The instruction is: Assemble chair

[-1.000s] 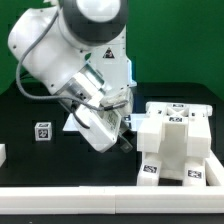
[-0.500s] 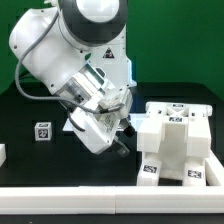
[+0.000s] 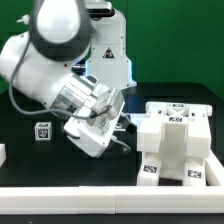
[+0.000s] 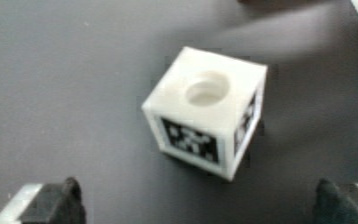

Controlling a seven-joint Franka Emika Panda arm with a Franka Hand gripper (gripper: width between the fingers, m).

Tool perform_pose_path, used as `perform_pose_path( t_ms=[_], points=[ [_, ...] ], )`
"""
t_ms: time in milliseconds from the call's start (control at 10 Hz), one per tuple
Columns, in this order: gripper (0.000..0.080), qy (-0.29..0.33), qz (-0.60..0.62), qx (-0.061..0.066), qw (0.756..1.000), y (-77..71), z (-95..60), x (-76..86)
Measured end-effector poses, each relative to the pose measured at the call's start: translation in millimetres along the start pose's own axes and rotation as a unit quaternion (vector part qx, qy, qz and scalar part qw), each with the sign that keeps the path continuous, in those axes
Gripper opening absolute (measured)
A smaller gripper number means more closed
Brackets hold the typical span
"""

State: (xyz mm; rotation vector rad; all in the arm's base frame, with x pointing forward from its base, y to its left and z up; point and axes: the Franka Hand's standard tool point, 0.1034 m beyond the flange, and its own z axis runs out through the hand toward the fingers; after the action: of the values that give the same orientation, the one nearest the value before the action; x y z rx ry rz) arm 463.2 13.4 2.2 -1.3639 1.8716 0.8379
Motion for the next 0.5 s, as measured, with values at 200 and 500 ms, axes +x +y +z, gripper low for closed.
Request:
perform_pose_path(
  t_ms=[200,500],
  points=[
    [0.0649,0.005,0.001,-0.005,1.000,3.7,10.0,-6.2],
    [0.0649,0.007,0.012,-0.018,1.000,4.3,32.6,-25.0]
  ],
)
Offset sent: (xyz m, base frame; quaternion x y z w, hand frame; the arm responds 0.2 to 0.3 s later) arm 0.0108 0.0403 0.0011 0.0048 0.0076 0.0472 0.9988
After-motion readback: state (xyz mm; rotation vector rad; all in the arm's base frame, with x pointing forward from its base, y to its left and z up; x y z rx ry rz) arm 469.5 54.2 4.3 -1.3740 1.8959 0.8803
